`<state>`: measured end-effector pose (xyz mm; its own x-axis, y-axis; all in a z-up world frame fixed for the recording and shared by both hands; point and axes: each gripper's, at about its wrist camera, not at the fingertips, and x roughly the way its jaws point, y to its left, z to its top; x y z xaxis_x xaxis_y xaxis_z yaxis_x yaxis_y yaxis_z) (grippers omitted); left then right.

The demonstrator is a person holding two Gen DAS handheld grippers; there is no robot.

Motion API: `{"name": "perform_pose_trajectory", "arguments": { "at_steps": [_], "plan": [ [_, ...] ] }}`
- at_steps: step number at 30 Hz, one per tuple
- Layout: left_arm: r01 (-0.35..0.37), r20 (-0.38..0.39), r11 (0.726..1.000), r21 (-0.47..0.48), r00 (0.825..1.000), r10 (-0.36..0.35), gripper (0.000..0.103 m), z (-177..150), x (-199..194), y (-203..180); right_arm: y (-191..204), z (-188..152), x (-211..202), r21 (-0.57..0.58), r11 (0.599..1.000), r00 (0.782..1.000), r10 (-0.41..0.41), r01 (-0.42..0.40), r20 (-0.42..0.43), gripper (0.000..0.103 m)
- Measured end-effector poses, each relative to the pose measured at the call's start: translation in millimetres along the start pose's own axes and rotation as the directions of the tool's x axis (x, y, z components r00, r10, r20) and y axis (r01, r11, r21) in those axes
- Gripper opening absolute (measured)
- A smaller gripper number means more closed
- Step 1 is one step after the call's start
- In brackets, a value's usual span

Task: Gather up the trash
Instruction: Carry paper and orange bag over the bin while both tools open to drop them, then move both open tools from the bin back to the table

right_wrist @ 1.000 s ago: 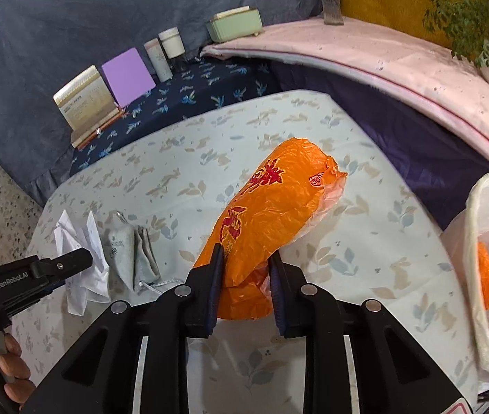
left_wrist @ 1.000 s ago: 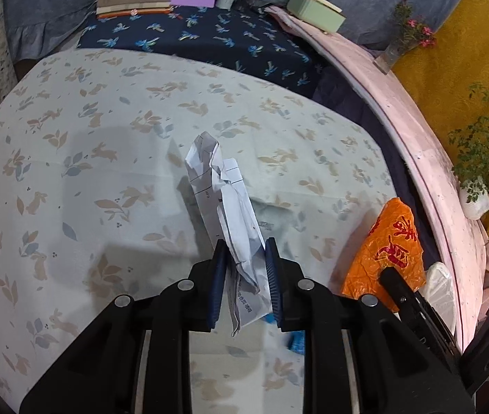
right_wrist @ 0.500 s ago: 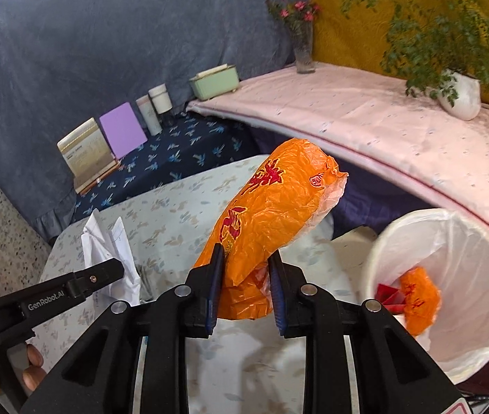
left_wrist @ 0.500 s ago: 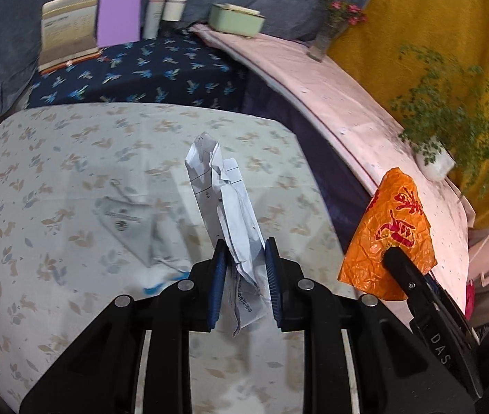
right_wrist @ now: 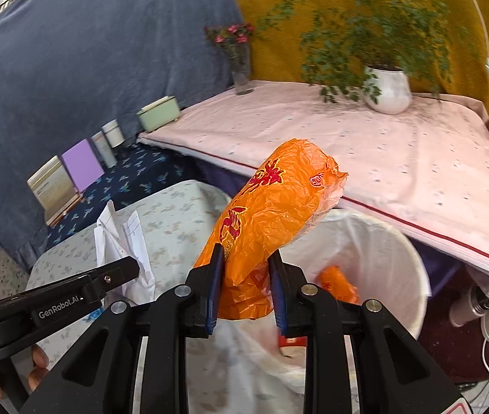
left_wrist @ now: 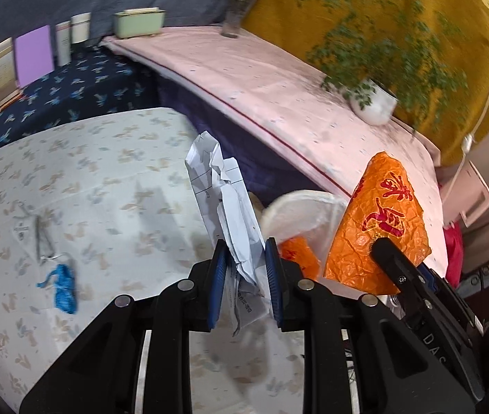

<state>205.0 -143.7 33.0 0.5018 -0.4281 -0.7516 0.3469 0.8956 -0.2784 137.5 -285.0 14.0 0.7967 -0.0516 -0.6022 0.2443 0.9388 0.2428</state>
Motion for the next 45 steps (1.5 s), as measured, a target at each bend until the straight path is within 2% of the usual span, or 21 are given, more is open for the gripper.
{"name": "perform_pose_trajectory", "arguments": {
  "at_steps": [9, 17, 20, 22, 24, 26, 30, 33, 35, 37, 45],
  "plan": [
    [0.06, -0.038, 0.994, 0.087, 0.998, -0.057, 0.022, -7, 24, -61, -61, -4, -8, 0.077, 0.995, 0.998, -0.069, 0.069, -0.007, 0.024],
    [0.083, -0.061, 0.99, 0.114, 0.995, -0.076, 0.024, -9, 42, -84, -88, -10, -8, 0.1, 0.991, 0.996, -0.091, 0.093, -0.019, 0.025],
    [0.088, -0.062, 0.99, 0.114, 0.995, -0.081, 0.024, -9, 45, -86, -93, -12, -6, 0.105, 0.99, 0.995, -0.095, 0.096, -0.023, 0.026],
    [0.08, -0.066, 0.99, 0.114, 0.995, -0.073, 0.032, -9, 47, -87, -94, -12, -4, 0.105, 0.99, 0.995, -0.096, 0.098, -0.026, 0.026],
    [0.077, -0.065, 0.991, 0.109, 0.995, -0.071, 0.035, -9, 48, -86, -95, -13, -4, 0.107, 0.989, 0.995, -0.097, 0.1, -0.027, 0.028],
    [0.075, -0.064, 0.992, 0.101, 0.996, -0.069, 0.044, -9, 49, -85, -95, -13, -3, 0.105, 0.99, 0.995, -0.096, 0.098, -0.028, 0.028],
    [0.065, -0.054, 0.994, 0.093, 0.997, -0.06, 0.046, -8, 47, -81, -94, -12, -1, 0.099, 0.99, 0.995, -0.094, 0.096, -0.025, 0.029],
    [0.056, -0.048, 0.995, 0.077, 0.997, -0.052, 0.048, -6, 45, -74, -91, -11, 0, 0.094, 0.991, 0.995, -0.094, 0.095, -0.018, 0.036],
    [0.048, -0.037, 0.997, 0.066, 0.998, -0.046, 0.054, -5, 43, -69, -88, -11, 0, 0.087, 0.992, 0.995, -0.095, 0.096, -0.015, 0.04],
    [0.042, -0.029, 0.997, 0.058, 0.999, -0.041, 0.054, -4, 40, -64, -85, -10, 0, 0.085, 0.992, 0.996, -0.091, 0.092, -0.013, 0.044],
    [0.023, -0.016, 0.999, 0.029, 1.0, -0.023, 0.054, -3, 35, -45, -76, -9, 0, 0.075, 0.994, 0.997, -0.079, 0.079, -0.012, 0.045]
  ]
}}
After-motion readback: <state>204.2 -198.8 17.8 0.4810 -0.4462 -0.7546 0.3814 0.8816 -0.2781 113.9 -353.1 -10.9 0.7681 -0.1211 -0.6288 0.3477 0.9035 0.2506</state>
